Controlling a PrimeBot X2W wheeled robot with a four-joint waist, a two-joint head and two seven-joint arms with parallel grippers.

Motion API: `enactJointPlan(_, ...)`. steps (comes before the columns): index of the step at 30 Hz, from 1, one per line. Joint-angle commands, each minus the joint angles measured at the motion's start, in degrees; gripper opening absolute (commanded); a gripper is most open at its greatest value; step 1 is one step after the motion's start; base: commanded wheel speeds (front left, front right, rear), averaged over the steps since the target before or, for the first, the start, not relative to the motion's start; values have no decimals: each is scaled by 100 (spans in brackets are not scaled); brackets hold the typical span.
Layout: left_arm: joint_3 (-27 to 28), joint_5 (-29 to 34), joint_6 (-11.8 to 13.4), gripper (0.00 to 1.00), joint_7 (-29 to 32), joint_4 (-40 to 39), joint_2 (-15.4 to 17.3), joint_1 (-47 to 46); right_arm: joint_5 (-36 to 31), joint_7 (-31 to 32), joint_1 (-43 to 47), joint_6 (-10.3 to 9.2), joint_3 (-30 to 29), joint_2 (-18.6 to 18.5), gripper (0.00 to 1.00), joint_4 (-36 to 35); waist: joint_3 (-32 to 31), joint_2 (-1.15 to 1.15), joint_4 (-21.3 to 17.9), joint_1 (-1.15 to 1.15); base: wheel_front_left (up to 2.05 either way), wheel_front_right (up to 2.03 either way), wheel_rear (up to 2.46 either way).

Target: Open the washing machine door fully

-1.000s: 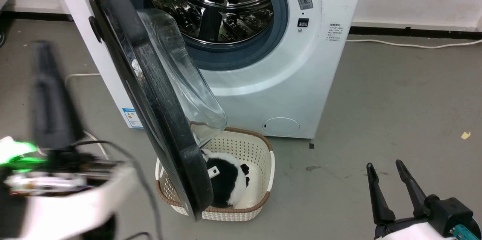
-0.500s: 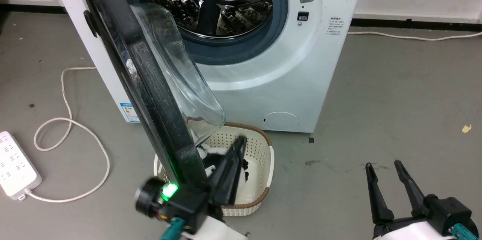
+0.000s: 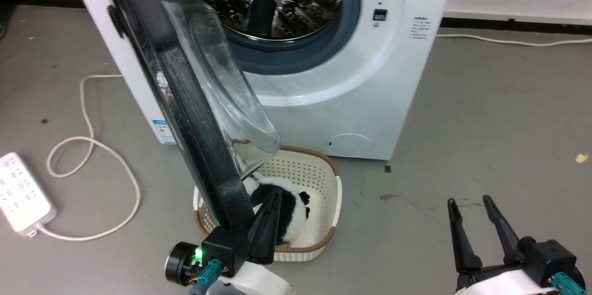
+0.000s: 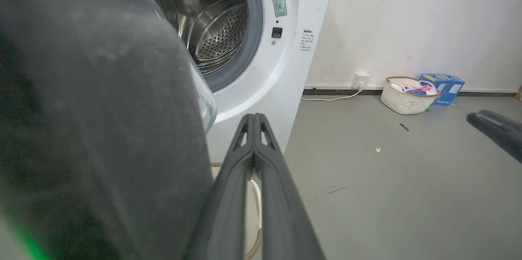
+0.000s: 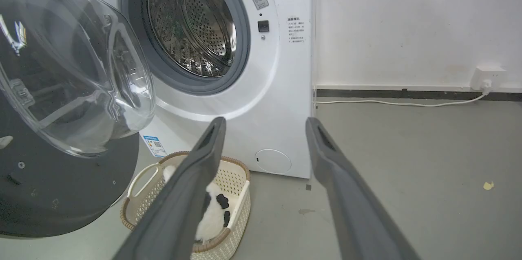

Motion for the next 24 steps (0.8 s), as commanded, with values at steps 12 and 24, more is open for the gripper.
enactJointPlan(12,418,-338,87,0,-113,260,272,85,-29,32,105,5,34,-11,100,-71,-149,0,1237,0,0,0,0)
enactJointPlan(24,1293,-683,248,0,12,274,823,-445,-86,357,8,5,149,-420,100,-518,523,0,2008,0,0,0,0)
